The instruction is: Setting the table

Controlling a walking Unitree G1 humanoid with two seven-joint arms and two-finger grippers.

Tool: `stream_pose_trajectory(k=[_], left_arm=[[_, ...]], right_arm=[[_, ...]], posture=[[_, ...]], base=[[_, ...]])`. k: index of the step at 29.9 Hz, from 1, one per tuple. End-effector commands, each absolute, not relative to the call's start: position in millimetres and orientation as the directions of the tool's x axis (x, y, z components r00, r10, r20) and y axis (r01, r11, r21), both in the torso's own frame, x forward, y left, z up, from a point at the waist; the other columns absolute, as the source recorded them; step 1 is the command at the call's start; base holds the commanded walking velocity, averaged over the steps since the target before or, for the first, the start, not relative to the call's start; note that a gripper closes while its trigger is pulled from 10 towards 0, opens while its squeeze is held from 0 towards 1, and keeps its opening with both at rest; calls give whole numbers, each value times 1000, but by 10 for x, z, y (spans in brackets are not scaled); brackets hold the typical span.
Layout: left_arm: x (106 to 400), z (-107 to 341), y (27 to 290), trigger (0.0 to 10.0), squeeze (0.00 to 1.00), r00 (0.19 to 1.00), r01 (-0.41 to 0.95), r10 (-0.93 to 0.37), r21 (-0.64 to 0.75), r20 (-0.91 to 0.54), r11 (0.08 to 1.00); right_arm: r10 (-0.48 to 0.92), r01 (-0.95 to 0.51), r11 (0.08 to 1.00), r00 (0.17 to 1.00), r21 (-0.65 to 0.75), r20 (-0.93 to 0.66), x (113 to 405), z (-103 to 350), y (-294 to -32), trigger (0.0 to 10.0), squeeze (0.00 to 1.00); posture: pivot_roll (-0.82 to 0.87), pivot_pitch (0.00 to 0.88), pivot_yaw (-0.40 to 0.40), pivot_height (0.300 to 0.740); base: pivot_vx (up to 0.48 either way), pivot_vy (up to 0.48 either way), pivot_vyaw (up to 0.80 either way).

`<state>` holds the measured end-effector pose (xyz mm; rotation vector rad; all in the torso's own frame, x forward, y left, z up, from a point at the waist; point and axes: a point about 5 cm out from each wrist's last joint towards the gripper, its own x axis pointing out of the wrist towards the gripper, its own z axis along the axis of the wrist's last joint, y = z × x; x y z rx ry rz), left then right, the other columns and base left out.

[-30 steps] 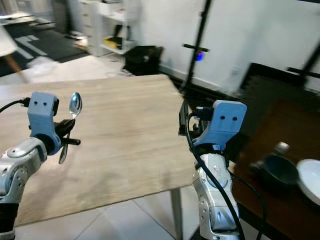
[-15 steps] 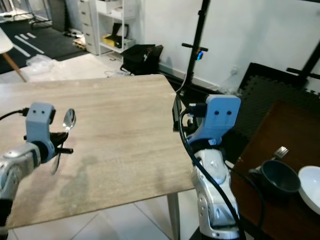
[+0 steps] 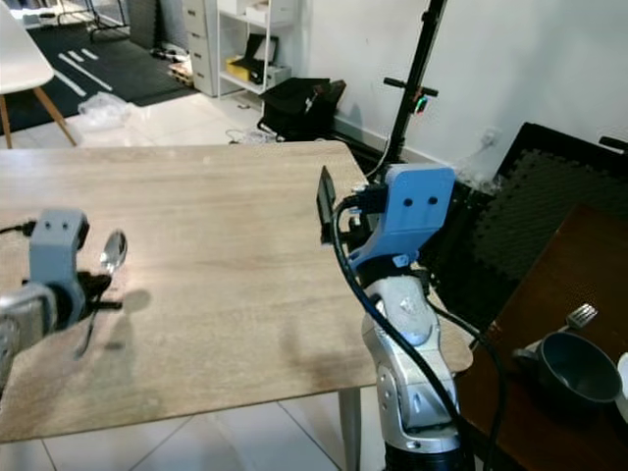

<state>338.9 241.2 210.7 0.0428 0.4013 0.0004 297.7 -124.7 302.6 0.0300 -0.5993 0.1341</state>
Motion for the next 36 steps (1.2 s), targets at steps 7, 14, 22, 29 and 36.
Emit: stream_pose_trajectory(k=[7,14,22,29,36], left_arm=[[3452,2086,2538,10000,0,911,44,-3,89,-412,995],[3613,2201,2382,10000,0,930,102,-64,87,-361,991],[3801,2238,2113,10000,0,934,166,-136,64,-330,984],[3822,2074,1842,10000,0,909,235,-207,33,-361,971],[3861,2039,1755,10000,0,913,221,-200,18,-356,975]], right_arm=[[128,-153,988,823,0,554,2953,3005,-1235,10000,118],[152,-165,986,871,-13,467,2987,2823,-1224,10000,118],[377,-366,926,907,-89,190,2969,2387,-1066,10000,118],[649,-623,759,747,-189,142,2828,2564,-1114,10000,125],[738,-720,674,663,-164,122,2752,2598,-1160,10000,129]], posture=[[81,176,1,740],[68,175,0,740],[53,171,-1,740],[22,157,3,740],[22,149,-2,740]], base=[[0,0,0],[0,0,0],[0,0,0],[0,0,0],[0,0,0]])
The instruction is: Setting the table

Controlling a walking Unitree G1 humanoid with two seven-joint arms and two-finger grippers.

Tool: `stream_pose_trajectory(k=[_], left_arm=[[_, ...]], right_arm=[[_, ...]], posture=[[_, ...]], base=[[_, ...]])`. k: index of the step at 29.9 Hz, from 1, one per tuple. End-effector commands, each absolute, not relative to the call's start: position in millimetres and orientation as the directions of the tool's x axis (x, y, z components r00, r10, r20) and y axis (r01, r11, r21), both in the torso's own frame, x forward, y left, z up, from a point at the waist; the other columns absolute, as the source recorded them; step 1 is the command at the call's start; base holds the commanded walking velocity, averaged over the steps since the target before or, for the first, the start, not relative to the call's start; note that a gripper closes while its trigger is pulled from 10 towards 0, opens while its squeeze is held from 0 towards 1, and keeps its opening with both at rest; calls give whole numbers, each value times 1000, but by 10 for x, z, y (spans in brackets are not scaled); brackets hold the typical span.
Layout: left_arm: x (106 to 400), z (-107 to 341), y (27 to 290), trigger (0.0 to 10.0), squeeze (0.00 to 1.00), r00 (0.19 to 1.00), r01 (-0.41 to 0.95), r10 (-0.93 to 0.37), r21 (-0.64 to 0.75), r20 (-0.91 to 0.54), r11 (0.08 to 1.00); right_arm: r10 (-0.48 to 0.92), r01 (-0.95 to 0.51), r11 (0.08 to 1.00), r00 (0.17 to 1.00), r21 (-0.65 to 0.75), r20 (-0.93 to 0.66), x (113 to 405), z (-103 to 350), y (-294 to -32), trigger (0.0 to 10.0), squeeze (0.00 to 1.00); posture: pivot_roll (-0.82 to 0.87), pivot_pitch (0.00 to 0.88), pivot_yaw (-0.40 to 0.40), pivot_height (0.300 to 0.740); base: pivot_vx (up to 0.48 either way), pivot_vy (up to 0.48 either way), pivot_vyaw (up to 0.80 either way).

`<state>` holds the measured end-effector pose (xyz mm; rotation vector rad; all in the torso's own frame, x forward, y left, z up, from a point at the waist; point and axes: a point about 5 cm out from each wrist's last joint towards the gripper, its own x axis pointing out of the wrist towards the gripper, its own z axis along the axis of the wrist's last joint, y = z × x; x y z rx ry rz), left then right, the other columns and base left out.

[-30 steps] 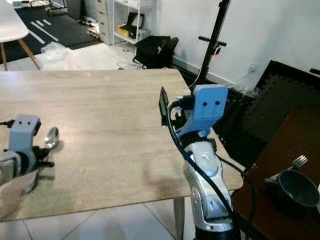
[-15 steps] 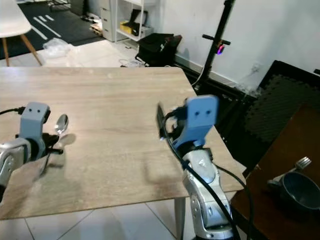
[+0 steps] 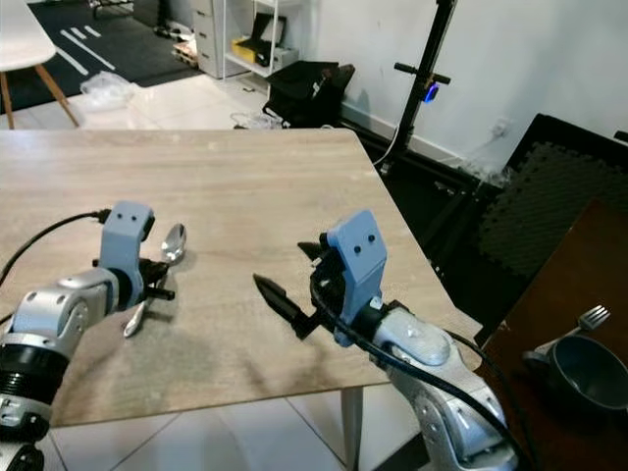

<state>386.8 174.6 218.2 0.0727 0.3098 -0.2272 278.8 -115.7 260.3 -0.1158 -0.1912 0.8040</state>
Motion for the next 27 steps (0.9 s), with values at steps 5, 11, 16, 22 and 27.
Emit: stream_pose_trajectory(k=[5,11,16,22,27], left_arm=[[3947,2166,1649,10000,0,936,163,-152,10,-317,987],[3869,2240,1556,10000,0,933,194,-181,11,-312,981],[3806,2145,1534,10000,0,921,208,-196,1,-337,978],[3788,2076,1523,10000,0,917,195,-188,-14,-352,981],[3779,2047,1541,10000,0,916,179,-172,-15,-361,984]], right_arm=[[750,-729,657,658,-194,67,2833,2558,-1237,10000,125],[732,-708,671,679,-219,47,2892,2541,-1290,10000,129],[714,-691,689,698,-217,44,2920,2513,-1308,10000,1000],[724,-701,680,689,-215,45,2943,2518,-1309,10000,1000],[729,-704,672,683,-230,43,2939,2517,-1298,7490,0]], posture=[[32,137,3,740],[33,138,10,740],[37,140,14,740],[43,142,11,740],[43,142,11,740]], base=[[0,0,0],[0,0,0],[0,0,0],[0,0,0],[0,0,0]])
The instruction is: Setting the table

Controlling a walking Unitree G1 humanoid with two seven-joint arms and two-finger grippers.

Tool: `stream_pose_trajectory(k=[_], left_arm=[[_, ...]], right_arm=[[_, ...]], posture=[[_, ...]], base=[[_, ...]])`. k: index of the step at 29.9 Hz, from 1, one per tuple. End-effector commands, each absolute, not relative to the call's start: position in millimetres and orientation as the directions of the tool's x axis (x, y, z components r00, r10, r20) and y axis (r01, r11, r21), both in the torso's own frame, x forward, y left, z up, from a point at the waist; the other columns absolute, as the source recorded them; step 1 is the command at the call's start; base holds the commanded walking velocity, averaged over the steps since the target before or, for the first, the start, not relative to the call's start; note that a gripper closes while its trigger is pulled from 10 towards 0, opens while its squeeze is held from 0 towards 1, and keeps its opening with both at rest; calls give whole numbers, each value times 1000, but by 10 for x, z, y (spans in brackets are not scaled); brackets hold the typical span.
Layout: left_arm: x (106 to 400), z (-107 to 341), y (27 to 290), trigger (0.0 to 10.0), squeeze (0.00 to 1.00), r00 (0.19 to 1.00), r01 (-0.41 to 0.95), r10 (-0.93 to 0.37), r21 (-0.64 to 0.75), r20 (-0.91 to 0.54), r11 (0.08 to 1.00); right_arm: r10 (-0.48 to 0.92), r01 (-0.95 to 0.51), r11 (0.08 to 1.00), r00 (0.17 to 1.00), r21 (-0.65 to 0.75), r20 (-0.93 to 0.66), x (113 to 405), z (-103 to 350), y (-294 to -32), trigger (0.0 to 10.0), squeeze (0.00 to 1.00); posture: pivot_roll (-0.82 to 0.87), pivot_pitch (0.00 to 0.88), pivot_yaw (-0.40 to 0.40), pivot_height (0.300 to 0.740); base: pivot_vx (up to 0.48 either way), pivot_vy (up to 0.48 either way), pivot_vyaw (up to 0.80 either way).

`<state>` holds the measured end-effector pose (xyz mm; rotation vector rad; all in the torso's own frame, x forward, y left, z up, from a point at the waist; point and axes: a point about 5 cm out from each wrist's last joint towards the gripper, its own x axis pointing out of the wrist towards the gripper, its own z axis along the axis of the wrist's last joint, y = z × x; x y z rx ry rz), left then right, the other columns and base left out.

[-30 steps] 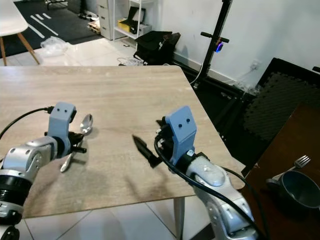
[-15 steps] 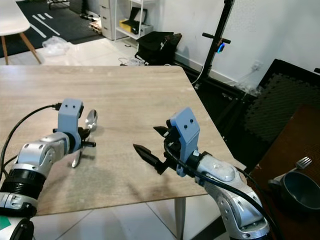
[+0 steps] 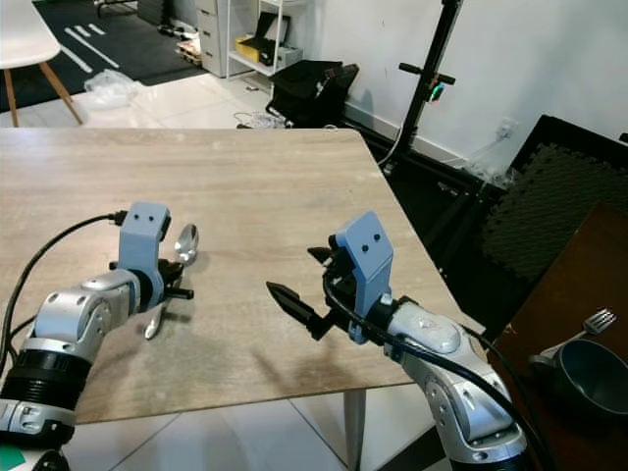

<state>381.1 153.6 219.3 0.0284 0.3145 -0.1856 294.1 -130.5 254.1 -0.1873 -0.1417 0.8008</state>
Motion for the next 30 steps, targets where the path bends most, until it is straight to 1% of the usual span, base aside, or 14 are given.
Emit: stream_pose_trajectory(k=[1,2,10,11,13,14,21,22,23,24,25,26,27,30], left_arm=[[3769,2046,1541,10000,0,916,178,-171,-15,-362,984],[3762,2045,1541,10000,0,916,177,-171,-15,-363,984],[3755,2039,1528,10000,0,916,175,-171,-20,-364,984],[3757,2045,1529,10000,0,916,173,-169,-21,-363,985],[3757,2045,1529,10000,0,916,173,-169,-21,-363,985],[3764,2049,1539,10000,0,918,169,-165,-22,-362,985],[3772,2042,1556,10000,0,916,168,-163,-20,-366,986],[3768,2029,1554,10000,31,914,172,-167,-20,-371,985],[3765,2020,1553,10000,494,912,175,-169,-20,-374,984],[3765,2020,1553,10000,494,912,175,-169,-20,-374,984],[3762,2010,1553,10000,875,911,175,-170,-20,-377,984],[3761,2004,1553,10000,980,910,175,-169,-20,-378,984],[3759,1998,1554,10000,1000,910,174,-169,-20,-379,984],[3755,1996,1560,10000,1000,910,169,-163,-19,-382,986]], right_arm=[[732,-706,670,679,-229,47,2937,2517,-1294,706,0],[736,-709,667,675,-229,52,2933,2519,-1291,0,0],[747,-719,656,661,-229,66,2916,2538,-1285,0,0],[749,-720,655,660,-230,66,2912,2538,-1285,5451,0],[749,-720,655,660,-230,66,2912,2538,-1285,5451,0],[757,-729,646,650,-227,66,2901,2539,-1278,10000,0],[798,-772,593,602,-228,39,2841,2507,-1242,10000,0],[801,-776,589,598,-227,34,2835,2492,-1234,10000,0],[803,-778,586,595,-226,31,2832,2482,-1229,10000,0],[803,-778,586,595,-226,31,2832,2482,-1229,10000,0],[804,-779,585,594,-226,31,2830,2475,-1223,10000,0],[803,-779,585,595,-225,32,2830,2473,-1220,10000,0],[804,-779,585,594,-224,34,2828,2472,-1216,10000,0],[804,-779,586,593,-223,39,2828,2476,-1213,10000,0]], posture=[[43,142,11,740],[43,142,11,740],[40,149,10,740],[40,149,10,740],[40,149,10,740],[40,150,10,740],[40,150,10,740],[40,150,10,740],[40,150,10,740],[40,150,10,740],[40,150,10,740],[40,150,10,740],[40,150,10,740],[40,150,10,740]], base=[[0,0,0],[0,0,0],[0,0,0],[0,0,0],[0,0,0],[0,0,0],[0,0,0],[0,0,0],[0,0,0],[0,0,0],[0,0,0],[0,0,0],[0,0,0],[0,0,0]])
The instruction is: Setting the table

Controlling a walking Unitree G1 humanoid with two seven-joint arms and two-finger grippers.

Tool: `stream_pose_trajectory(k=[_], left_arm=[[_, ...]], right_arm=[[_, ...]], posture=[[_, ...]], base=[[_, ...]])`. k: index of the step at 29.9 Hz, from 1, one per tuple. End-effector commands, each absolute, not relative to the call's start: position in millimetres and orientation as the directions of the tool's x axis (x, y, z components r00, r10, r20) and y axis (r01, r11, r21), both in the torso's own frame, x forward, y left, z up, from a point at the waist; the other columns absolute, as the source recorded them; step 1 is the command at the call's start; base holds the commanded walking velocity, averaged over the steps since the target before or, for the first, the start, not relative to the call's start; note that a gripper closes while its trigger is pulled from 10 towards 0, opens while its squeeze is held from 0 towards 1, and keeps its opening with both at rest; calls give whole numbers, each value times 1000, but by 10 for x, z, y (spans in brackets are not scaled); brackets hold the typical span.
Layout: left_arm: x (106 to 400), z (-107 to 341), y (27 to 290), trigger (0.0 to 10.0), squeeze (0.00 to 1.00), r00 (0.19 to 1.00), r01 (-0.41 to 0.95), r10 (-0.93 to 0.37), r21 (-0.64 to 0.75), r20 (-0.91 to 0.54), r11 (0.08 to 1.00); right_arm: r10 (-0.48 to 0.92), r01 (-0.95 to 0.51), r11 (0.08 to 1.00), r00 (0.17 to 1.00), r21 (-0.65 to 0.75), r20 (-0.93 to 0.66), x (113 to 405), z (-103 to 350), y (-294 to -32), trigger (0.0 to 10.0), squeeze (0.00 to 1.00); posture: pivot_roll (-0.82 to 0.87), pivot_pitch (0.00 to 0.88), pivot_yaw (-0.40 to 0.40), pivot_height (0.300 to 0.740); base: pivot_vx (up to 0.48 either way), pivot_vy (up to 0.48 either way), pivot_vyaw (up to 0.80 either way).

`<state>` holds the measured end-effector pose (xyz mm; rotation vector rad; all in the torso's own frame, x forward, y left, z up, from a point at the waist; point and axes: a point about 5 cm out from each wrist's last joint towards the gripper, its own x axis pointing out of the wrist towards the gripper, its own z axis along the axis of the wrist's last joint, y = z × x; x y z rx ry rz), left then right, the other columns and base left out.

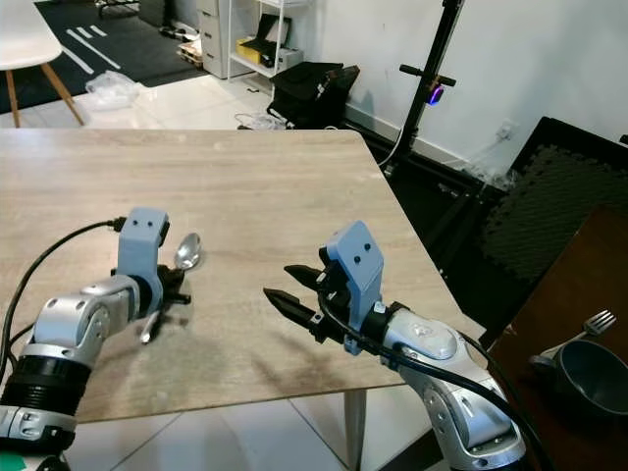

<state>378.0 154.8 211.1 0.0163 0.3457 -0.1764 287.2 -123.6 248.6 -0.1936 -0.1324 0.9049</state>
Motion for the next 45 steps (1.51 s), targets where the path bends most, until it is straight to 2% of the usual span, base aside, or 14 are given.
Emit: stream_pose_trajectory(k=[1,6,7,8,16,19,23,27,38,45], left_arm=[[3754,1998,1563,10000,1000,910,167,-162,-20,-381,986],[3747,2072,1614,10000,1000,926,140,-128,8,-355,990],[3745,2117,1640,10000,122,938,127,-109,31,-329,991],[3731,2172,1669,10000,0,947,127,-104,57,-304,990],[3649,2073,1716,10000,0,921,172,-145,42,-362,984],[3672,1885,1724,10000,0,908,198,-138,114,-395,974],[3733,1983,1738,10000,0,942,191,-108,242,-318,951],[3731,2114,1748,10000,0,958,169,-96,264,-269,950],[3795,2238,1568,10000,0,956,237,-185,228,-227,944],[3841,2031,1492,10000,0,918,309,-234,209,-320,928]], right_arm=[[804,-779,586,593,-222,41,2828,2478,-1213,10000,0],[802,-777,590,595,-222,47,2831,2491,-1216,10000,0],[801,-776,591,596,-222,49,2830,2494,-1217,10000,0],[800,-774,593,597,-221,54,2828,2500,-1217,10000,0],[804,-777,591,591,-216,72,2825,2515,-1196,10000,0],[807,-780,588,585,-215,81,2844,2529,-1170,10000,0],[808,-781,586,583,-215,85,2844,2538,-1160,10000,0],[803,-776,593,589,-213,90,2828,2542,-1170,10000,0],[798,-773,600,595,-207,94,2825,2531,-1176,10000,0],[801,-776,597,591,-205,97,2829,2533,-1147,10000,0]], posture=[[40,150,10,740],[43,152,11,740],[43,151,12,740],[43,151,12,740],[58,149,8,740],[58,148,0,740],[47,148,3,740],[38,149,8,740],[37,149,8,740],[34,149,4,740]], base=[[0,0,0],[0,0,0],[0,0,0],[0,0,0],[0,0,0],[0,0,0],[0,0,0],[0,0,0],[0,0,0],[0,0,0]])
